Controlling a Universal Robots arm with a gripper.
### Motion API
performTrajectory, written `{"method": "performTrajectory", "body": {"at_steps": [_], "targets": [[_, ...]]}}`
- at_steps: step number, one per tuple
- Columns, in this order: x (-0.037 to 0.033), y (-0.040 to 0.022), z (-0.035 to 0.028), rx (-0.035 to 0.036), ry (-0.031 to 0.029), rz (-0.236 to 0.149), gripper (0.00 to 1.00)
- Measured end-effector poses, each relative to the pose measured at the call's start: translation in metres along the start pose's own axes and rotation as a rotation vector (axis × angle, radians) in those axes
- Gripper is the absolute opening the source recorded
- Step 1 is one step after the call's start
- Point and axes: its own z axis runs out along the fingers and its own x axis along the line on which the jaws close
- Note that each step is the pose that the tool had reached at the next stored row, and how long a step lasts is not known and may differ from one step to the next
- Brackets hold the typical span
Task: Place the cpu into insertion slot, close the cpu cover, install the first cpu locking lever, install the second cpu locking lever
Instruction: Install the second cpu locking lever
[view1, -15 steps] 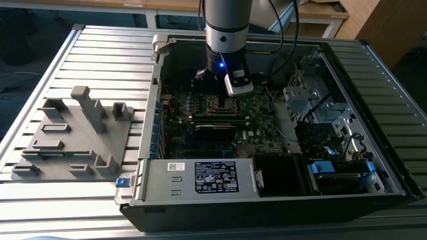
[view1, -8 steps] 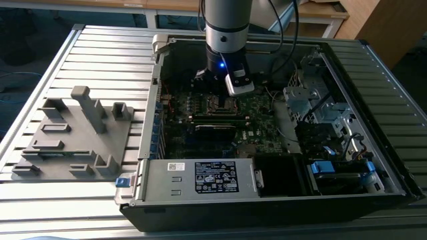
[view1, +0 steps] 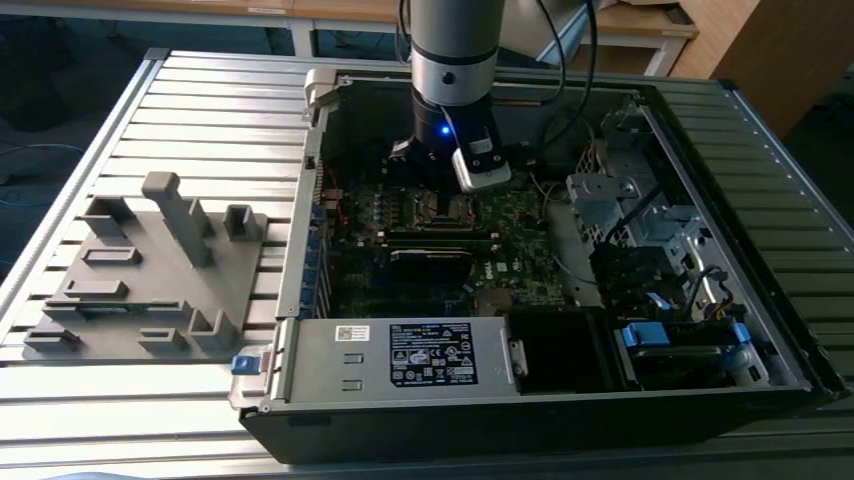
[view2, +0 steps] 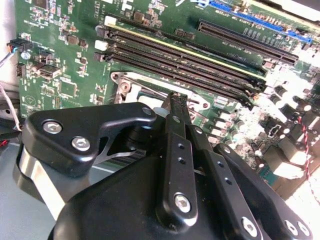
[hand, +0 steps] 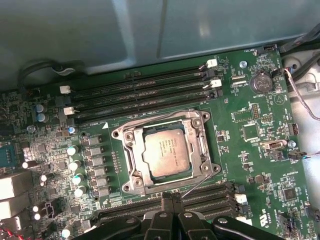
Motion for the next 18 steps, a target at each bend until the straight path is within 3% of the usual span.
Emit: {"method": "performTrajectory", "body": {"at_steps": [18], "targets": [[0.0074, -0.0025, 0.0000, 0.0003, -0.0001, 0.000, 0.11]]}}
